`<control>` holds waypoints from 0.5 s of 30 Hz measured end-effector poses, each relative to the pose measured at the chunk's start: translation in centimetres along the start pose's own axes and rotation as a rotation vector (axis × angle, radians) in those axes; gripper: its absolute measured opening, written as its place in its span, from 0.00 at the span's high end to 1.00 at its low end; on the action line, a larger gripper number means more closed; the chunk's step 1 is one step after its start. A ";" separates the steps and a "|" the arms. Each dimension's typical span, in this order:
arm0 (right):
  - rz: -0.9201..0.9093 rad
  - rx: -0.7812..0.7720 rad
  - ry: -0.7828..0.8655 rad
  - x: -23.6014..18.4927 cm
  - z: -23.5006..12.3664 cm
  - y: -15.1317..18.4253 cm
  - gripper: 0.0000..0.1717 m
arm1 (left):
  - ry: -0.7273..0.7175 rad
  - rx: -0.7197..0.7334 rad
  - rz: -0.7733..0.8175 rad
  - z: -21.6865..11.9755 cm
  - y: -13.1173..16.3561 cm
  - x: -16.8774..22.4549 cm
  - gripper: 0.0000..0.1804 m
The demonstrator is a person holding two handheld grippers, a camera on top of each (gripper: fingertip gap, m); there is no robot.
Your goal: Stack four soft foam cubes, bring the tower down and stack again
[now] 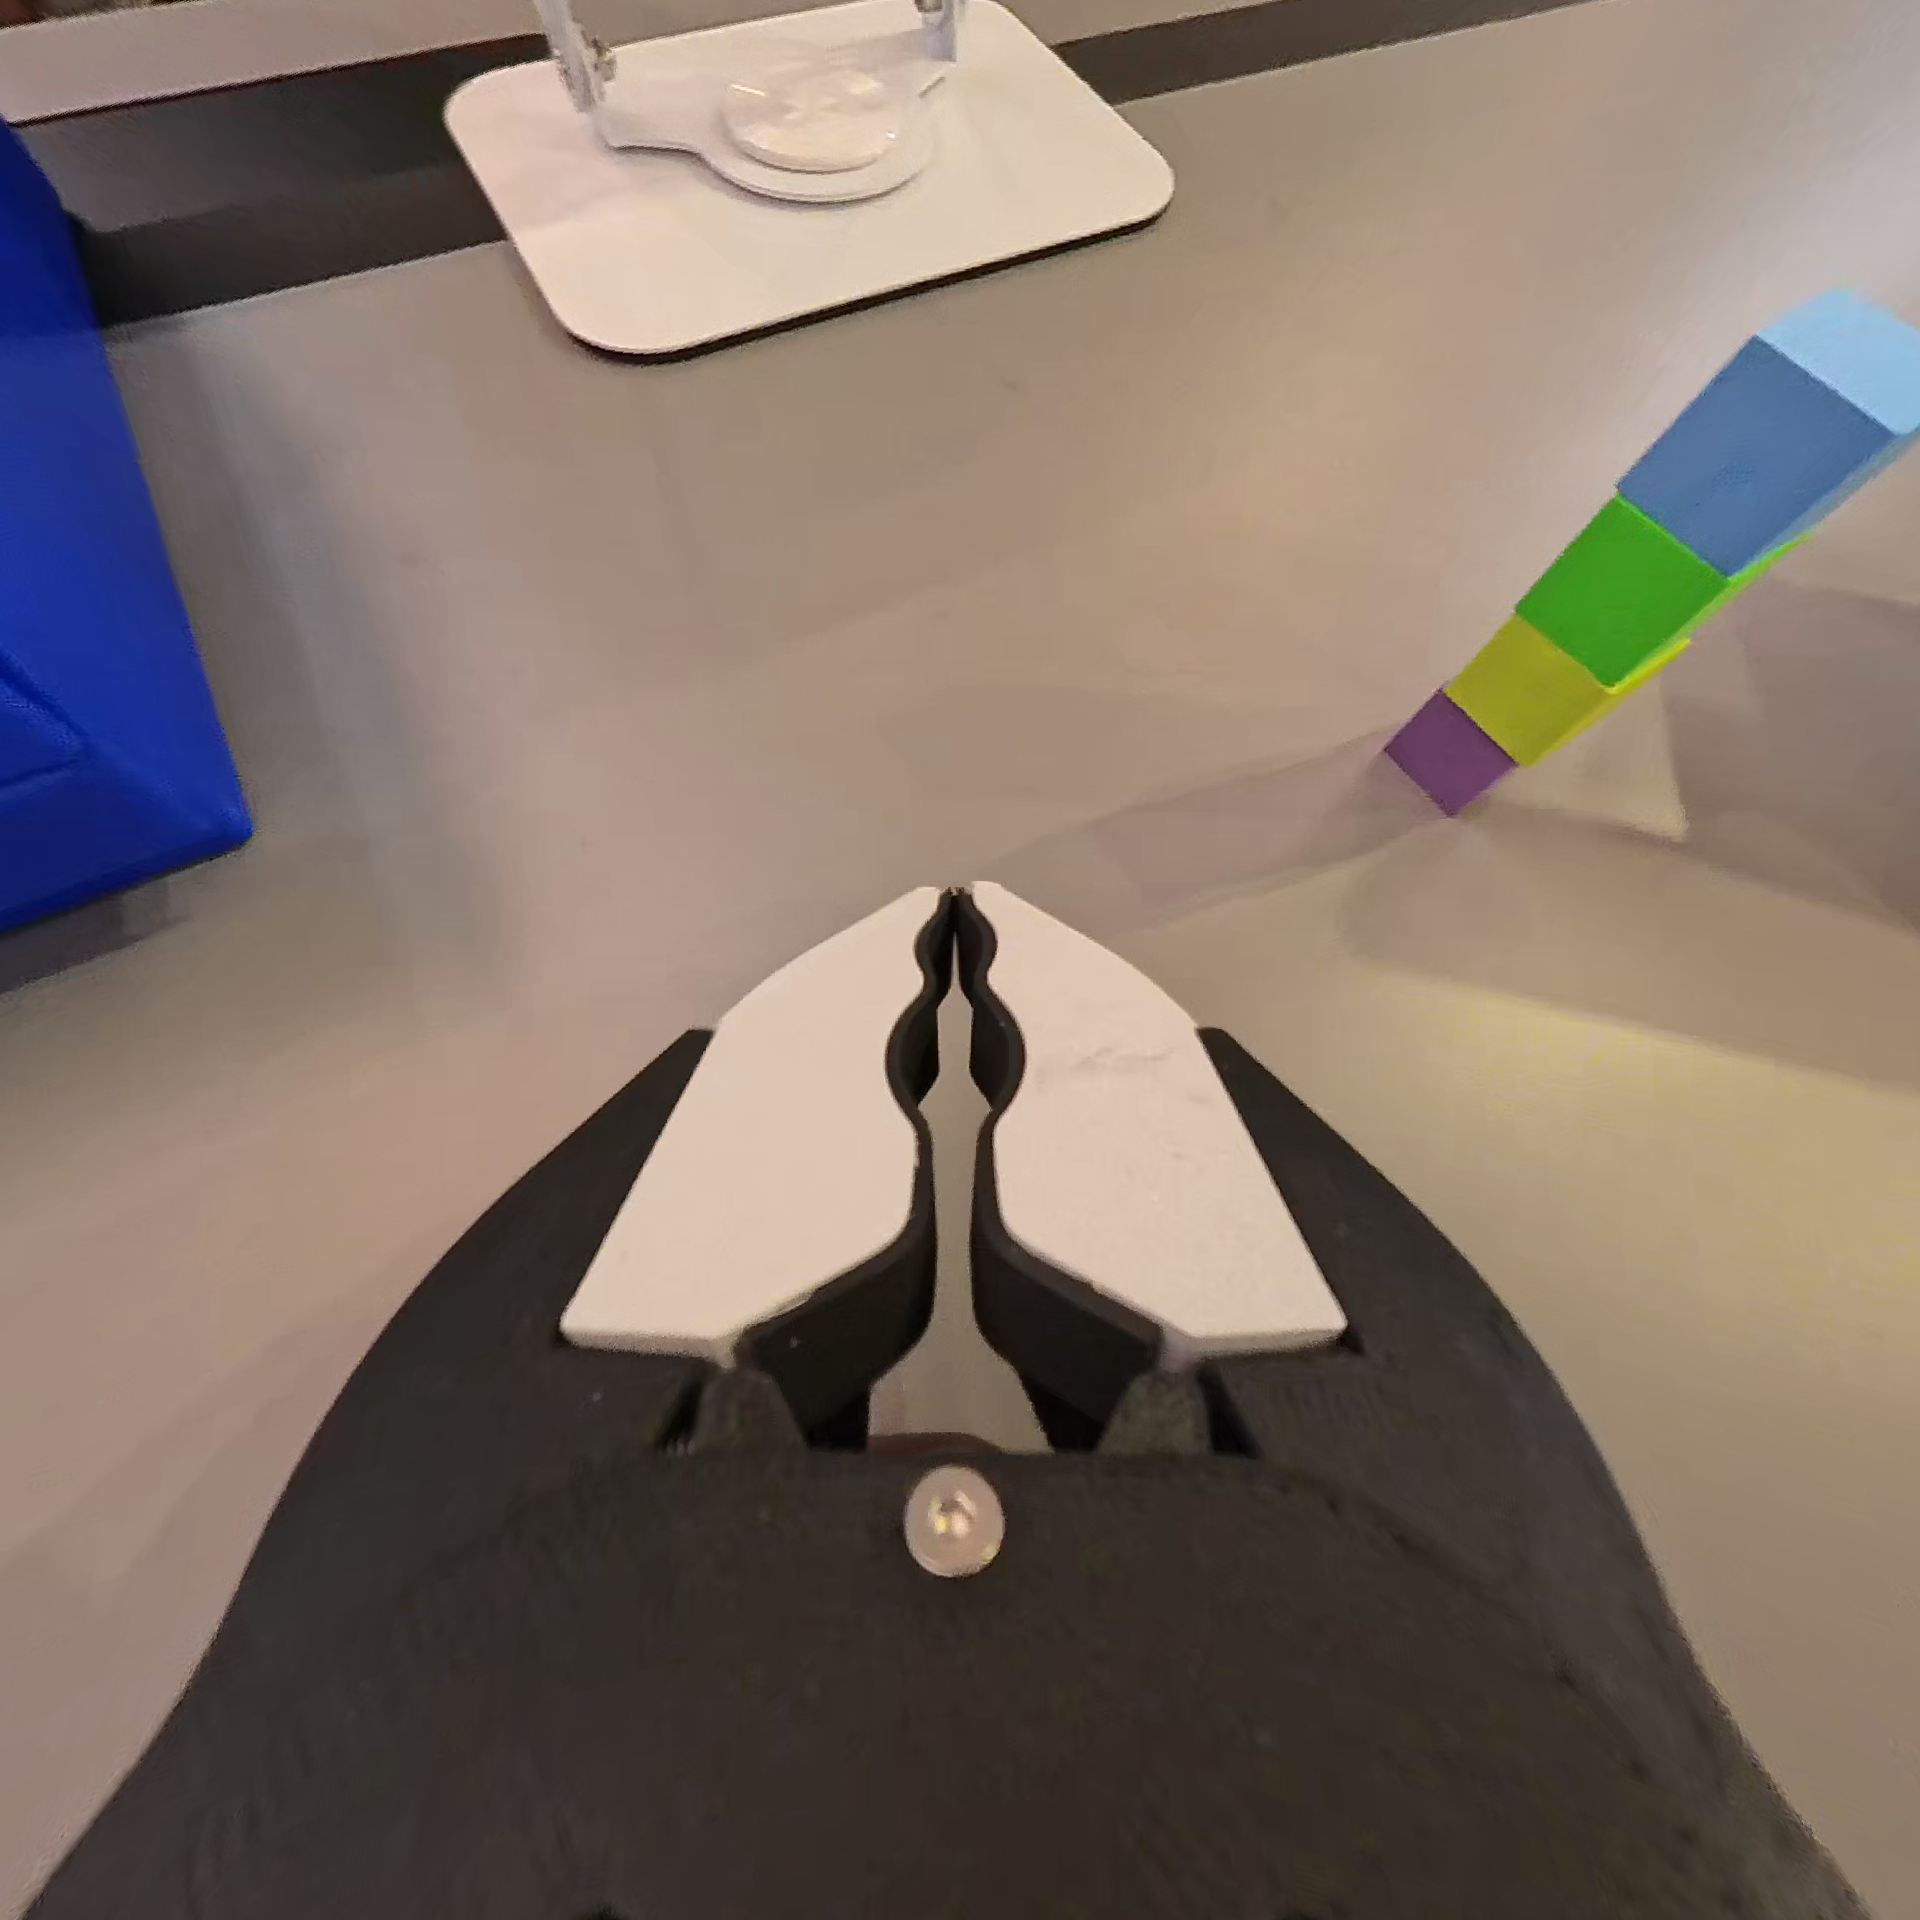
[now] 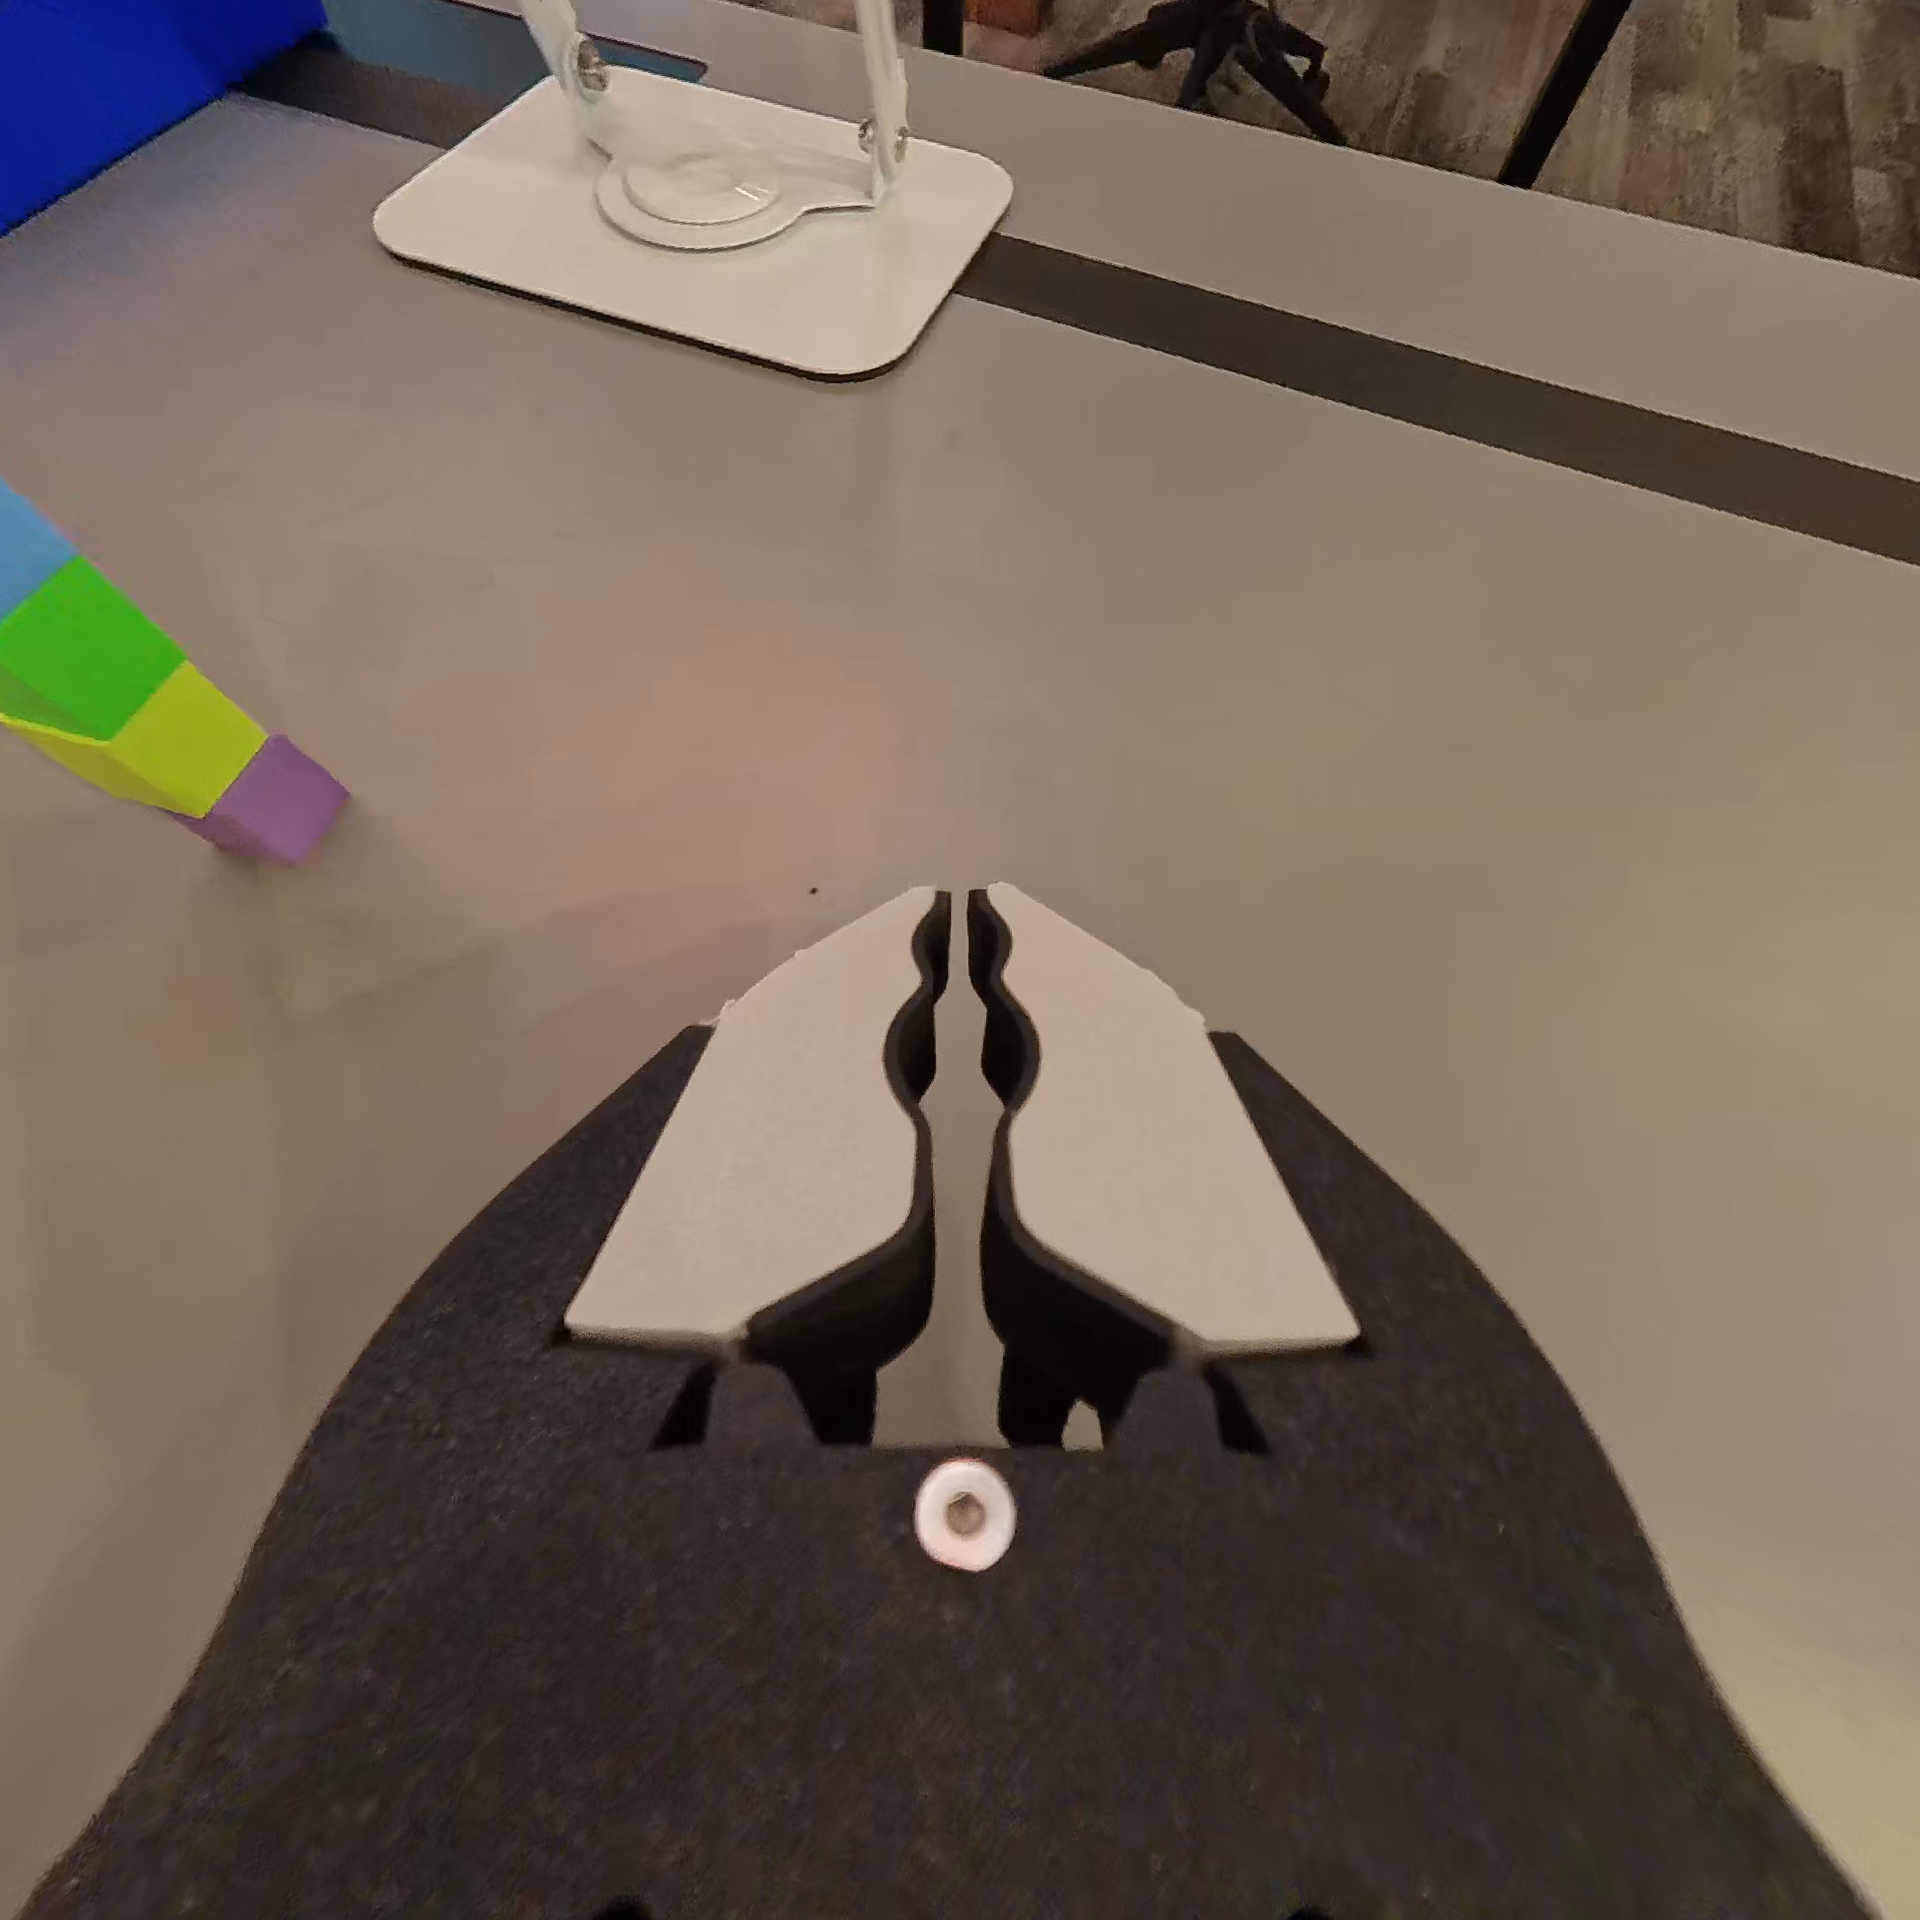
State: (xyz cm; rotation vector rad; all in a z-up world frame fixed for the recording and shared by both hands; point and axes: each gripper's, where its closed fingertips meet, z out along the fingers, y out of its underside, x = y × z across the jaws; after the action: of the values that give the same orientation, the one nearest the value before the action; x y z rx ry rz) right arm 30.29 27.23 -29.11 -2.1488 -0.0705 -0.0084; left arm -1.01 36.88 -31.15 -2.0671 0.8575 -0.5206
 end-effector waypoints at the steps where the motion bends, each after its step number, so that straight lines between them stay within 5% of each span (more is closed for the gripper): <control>1: 0.013 0.004 0.002 0.3 -0.1 0.0 0.98 | -0.009 0.001 -0.005 -0.1 0.0 -0.2 1.00; 15: 0.012 -0.007 0.012 0.8 0.1 0.3 0.97 | -0.096 0.005 -0.027 -0.3 0.1 -1.4 1.00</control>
State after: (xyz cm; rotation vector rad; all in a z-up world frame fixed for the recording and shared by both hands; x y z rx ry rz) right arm 31.08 27.21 -29.39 -2.1564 -0.0511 -0.0145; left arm -2.19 37.73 -31.13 -2.0835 0.7725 -0.4340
